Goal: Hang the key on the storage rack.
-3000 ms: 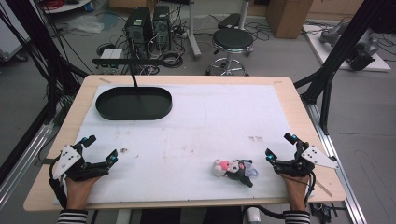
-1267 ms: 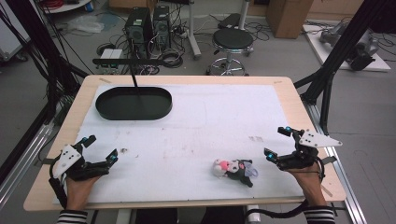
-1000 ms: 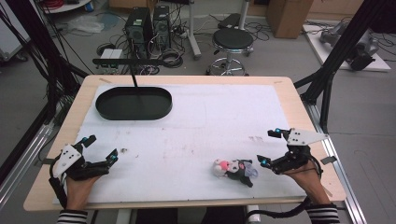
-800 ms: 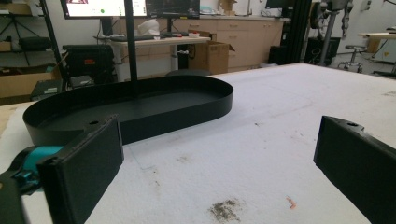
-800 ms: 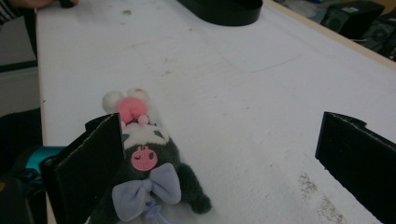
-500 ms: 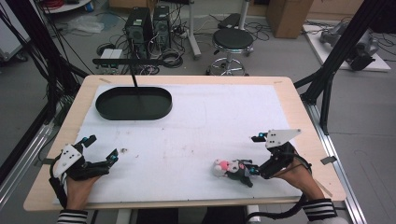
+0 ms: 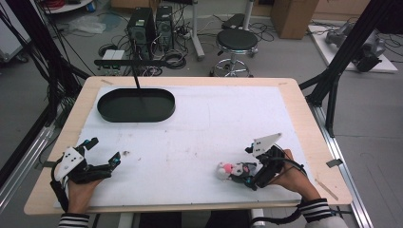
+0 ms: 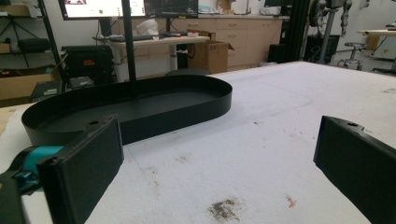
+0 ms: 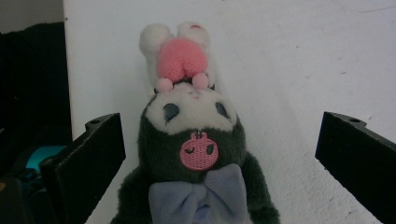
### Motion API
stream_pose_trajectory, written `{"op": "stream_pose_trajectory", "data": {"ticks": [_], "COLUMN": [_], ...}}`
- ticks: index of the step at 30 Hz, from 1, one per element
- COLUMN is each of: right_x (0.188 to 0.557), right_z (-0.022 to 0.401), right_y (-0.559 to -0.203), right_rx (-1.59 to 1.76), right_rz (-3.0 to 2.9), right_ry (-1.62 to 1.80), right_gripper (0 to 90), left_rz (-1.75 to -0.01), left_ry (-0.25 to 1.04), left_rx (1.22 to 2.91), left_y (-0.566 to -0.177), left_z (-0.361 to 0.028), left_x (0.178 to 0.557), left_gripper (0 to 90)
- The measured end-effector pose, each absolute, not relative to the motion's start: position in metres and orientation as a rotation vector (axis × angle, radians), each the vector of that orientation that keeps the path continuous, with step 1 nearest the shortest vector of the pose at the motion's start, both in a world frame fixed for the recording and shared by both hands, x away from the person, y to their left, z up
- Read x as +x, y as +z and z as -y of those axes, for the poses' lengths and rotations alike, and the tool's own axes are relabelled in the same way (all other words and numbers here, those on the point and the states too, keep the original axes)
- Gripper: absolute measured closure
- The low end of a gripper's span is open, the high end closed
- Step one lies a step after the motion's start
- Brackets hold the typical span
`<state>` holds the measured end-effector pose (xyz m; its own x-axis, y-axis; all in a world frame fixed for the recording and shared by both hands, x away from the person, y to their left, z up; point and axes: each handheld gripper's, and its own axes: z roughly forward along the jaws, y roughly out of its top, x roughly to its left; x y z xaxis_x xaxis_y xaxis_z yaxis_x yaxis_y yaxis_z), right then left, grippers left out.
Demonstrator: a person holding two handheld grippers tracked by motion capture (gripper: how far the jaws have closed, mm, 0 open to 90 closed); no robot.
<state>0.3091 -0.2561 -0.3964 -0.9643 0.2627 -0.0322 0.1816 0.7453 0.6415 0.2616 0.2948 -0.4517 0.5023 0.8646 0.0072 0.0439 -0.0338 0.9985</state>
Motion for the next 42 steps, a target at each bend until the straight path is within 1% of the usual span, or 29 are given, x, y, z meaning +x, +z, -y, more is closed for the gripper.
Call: {"op": "stream_pose_trajectory", "data": {"ticks": [15, 24, 26, 28, 30, 31, 32, 33, 34, 35, 37, 42], "right_x": [0.313, 0.313, 0.314, 0.315, 0.316, 0.317, 0.318, 0.319, 0.319, 0.320, 0.320, 0.319], "right_z": [0.241, 0.237, 0.236, 0.236, 0.236, 0.237, 0.237, 0.238, 0.238, 0.239, 0.239, 0.240], "right_y": [-0.409, -0.414, -0.414, -0.415, -0.415, -0.415, -0.415, -0.415, -0.415, -0.414, -0.414, -0.413], "right_rx": [0.333, 0.324, 0.320, 0.330, 0.336, 0.341, 0.346, 0.335, 0.335, 0.345, 0.344, 0.355], "right_rz": [-2.956, -3.005, -3.016, -3.023, -3.037, -3.033, -3.032, -3.041, -3.041, -3.044, -3.042, -3.042], "right_ry": [0.875, 0.879, 0.871, 0.866, 0.862, 0.861, 0.867, 0.874, 0.874, 0.885, 0.886, 0.890], "right_gripper": [0.4, 0.5, 5.0, 6.8, 18.9, 22.3, 28.5, 31.6, 31.6, 35.6, 39.1, 42.6], "left_rz": [-0.836, -0.836, -0.837, -0.837, -0.836, -0.836, -0.836, -0.837, -0.837, -0.837, -0.839, -0.836], "left_ry": [0.805, 0.805, 0.805, 0.805, 0.804, 0.804, 0.804, 0.803, 0.803, 0.803, 0.803, 0.804], "left_rx": [1.468, 1.468, 1.468, 1.468, 1.470, 1.470, 1.470, 1.471, 1.471, 1.470, 1.470, 1.475], "left_y": [-0.452, -0.452, -0.452, -0.452, -0.452, -0.452, -0.452, -0.452, -0.452, -0.452, -0.452, -0.451], "left_z": [-0.294, -0.294, -0.294, -0.294, -0.294, -0.294, -0.294, -0.294, -0.294, -0.294, -0.294, -0.294], "left_x": [0.262, 0.262, 0.262, 0.262, 0.262, 0.262, 0.262, 0.262, 0.262, 0.262, 0.262, 0.262], "left_gripper": [2.0, 2.0, 2.0, 2.0, 2.0, 2.0, 2.0, 2.0, 2.0, 2.0, 2.0, 2.0]}}
